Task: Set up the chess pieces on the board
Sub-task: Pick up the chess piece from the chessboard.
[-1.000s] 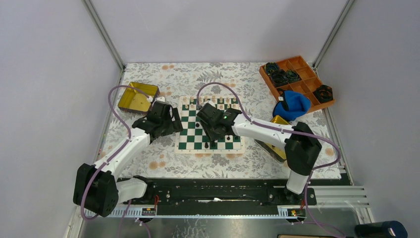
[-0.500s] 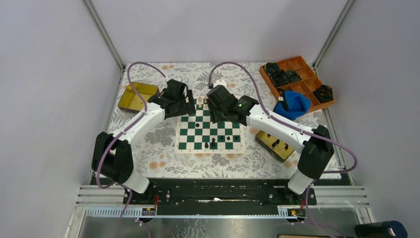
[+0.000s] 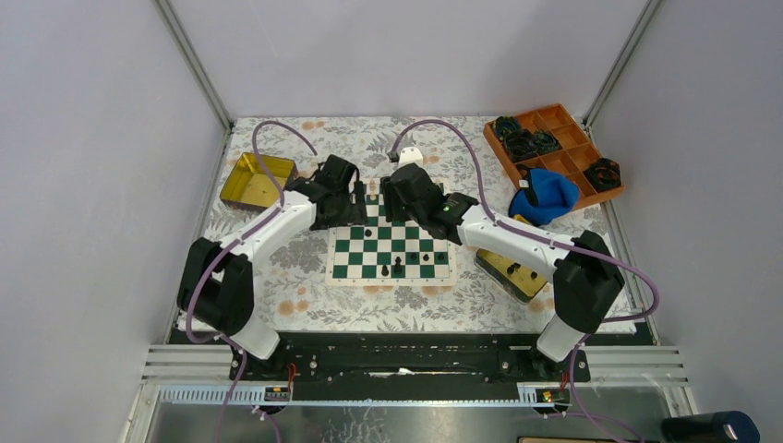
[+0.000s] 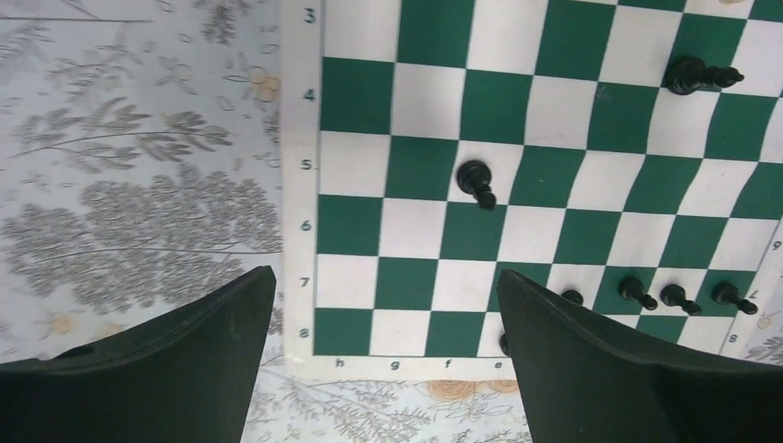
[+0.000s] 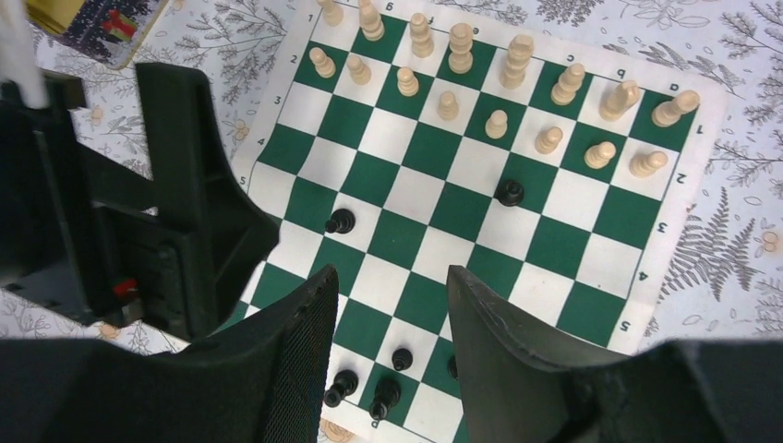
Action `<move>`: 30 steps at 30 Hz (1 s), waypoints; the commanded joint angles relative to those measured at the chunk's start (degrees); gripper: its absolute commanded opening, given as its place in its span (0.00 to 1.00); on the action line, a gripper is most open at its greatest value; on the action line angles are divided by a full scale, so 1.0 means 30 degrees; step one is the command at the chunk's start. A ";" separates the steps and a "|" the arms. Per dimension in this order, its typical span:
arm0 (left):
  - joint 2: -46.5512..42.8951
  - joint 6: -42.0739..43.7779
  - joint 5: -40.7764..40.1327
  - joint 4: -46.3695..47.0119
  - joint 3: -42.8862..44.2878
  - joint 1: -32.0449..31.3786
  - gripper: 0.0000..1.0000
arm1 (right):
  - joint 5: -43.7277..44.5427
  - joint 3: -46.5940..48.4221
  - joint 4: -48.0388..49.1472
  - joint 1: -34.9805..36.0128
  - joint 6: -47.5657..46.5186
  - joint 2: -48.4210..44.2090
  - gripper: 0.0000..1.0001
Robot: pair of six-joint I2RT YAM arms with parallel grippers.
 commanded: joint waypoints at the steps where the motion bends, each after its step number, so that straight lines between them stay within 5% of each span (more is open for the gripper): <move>1: -0.0203 0.1336 -0.2349 -0.3573 0.2692 -0.0144 0.98 | 0.0069 -0.0360 0.3027 0.0058 0.0164 -0.1278 0.54; 14: -0.1236 0.1016 -0.2341 -0.4922 0.3327 -0.0367 0.99 | 0.1062 0.1110 0.2873 0.0227 -0.0712 0.0504 0.55; 30: -0.0953 0.0980 -0.1126 0.0616 0.0669 -0.0951 0.97 | 0.2264 -0.2033 0.3320 -0.1305 -0.1316 -0.0869 0.59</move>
